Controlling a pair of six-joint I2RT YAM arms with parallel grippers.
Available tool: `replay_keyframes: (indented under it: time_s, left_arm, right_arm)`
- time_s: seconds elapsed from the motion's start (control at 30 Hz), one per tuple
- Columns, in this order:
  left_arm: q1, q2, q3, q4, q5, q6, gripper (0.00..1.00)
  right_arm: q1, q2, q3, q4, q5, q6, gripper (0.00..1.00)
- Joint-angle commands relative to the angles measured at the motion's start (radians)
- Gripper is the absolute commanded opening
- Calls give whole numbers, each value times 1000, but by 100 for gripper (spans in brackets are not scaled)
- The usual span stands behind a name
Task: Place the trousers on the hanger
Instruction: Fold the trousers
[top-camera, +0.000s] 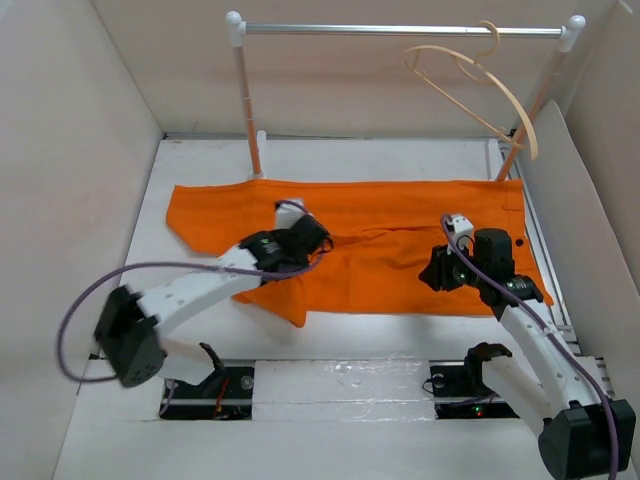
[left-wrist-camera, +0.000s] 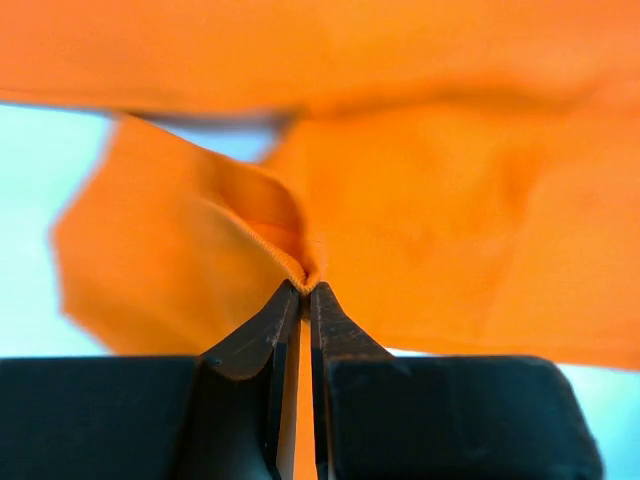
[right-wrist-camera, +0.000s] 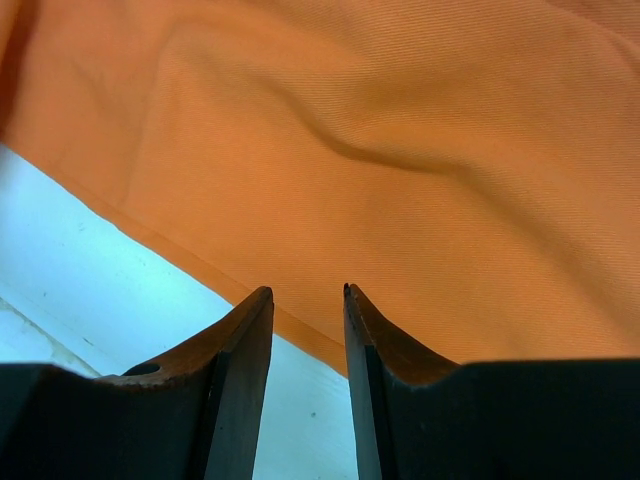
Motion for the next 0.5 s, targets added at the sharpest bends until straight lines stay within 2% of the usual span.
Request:
replay_keyframes:
  time_s: [0.0,0.2,0.3,0.4,0.47]
  left_arm:
    - [93,-275,15,-141,-106,-106,0]
    - [349,-564,32,-222,-187,-144,0]
    - [430,-629,78,-284,-287,-181,0]
    - [430,-656,142,-383,-496,-283,0]
    - [430,-658,168,-449,-575,-365,0]
  right_arm:
    - [-4,16,52,-12,9,-50,40]
    - [-4,36,52,-54,50,-71,41]
    - [-4,34,49,-60,58,-57,41]
    - [-4,37,61,-72,64,-45,41]
    - [-4,42,76,-87,75,-45,41]
